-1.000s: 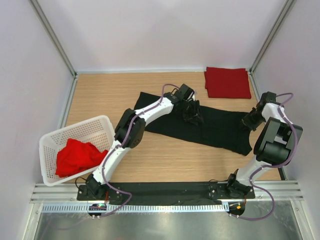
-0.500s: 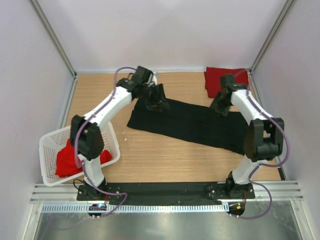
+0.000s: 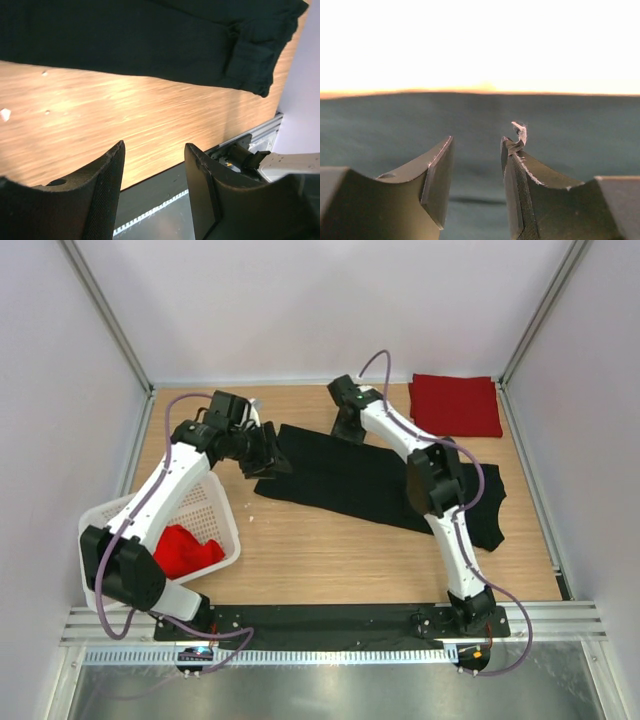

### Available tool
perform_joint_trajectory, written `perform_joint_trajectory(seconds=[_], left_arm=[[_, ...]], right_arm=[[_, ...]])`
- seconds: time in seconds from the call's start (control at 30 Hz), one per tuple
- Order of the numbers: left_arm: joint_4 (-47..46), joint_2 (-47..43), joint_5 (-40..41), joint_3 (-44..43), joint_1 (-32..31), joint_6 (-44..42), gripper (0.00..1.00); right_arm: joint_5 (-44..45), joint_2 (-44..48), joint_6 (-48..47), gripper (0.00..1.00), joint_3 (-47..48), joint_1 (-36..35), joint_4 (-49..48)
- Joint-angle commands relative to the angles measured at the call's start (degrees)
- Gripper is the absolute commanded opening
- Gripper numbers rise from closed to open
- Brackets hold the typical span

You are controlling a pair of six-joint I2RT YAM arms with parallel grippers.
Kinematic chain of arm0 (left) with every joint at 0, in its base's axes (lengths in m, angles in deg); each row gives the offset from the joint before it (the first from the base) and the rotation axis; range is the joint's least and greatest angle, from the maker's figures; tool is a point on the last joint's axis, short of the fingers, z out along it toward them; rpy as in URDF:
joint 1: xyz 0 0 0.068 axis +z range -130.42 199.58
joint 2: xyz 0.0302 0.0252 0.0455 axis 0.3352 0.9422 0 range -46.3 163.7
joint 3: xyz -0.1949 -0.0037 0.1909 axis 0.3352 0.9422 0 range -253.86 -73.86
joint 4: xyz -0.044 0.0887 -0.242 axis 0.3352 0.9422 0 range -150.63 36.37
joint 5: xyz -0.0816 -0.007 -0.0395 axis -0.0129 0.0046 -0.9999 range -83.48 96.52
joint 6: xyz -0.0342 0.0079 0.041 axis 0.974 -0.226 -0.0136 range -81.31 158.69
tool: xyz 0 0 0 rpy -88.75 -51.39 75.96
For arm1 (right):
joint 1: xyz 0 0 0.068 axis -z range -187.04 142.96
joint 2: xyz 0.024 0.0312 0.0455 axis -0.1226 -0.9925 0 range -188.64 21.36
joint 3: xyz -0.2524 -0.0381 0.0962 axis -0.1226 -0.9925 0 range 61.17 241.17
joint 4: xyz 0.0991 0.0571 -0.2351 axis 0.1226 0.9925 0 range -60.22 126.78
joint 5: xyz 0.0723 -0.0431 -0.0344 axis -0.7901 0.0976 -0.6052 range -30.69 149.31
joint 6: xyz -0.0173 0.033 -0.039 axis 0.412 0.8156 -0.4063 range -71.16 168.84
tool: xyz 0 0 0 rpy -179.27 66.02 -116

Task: Fold and stack the t-shirts
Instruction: Fold the tshirt

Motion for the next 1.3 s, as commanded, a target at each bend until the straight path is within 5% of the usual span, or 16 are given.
perform_joint_trajectory(seconds=[0.0, 0.27, 0.57, 0.8, 0.93, 1.07, 1.27], left_arm=[[1.7, -5.5, 1.5, 2.6, 1.4, -1.9, 0.53], [4.2, -10.4, 2.5, 5.2, 3.6, -3.4, 0.54], [4.8, -9.2, -0.1, 3.3, 6.1, -5.3, 0.54], [3.5, -8.5, -1.9, 3.3, 6.6, -5.0, 0.54], [2.1, -8.5, -2.6, 4.7, 6.7, -4.5, 0.54], [1.3, -8.4, -3.7, 5.1, 6.8, -3.9, 0.54], [0.8, -8.8, -4.3, 5.1, 6.8, -3.7, 0.54]], right_arm=[[6.7, -4.3, 3.1, 0.48, 10.6, -2.4, 1.9], [6.4, -12.1, 2.4, 0.49, 17.1, -8.3, 4.5], [-0.1, -7.9, -8.3, 0.48, 3.9, -14.9, 3.2], [-3.8, 8.9, -9.7, 0.49, -17.9, -19.8, -0.4], [3.3, 16.9, -5.7, 0.53, -17.5, -18.4, 4.9], [9.9, 21.4, 3.5, 0.78, -14.4, -12.9, 11.9], [12.1, 34.2, 16.1, 0.90, -29.2, 1.2, 12.1]])
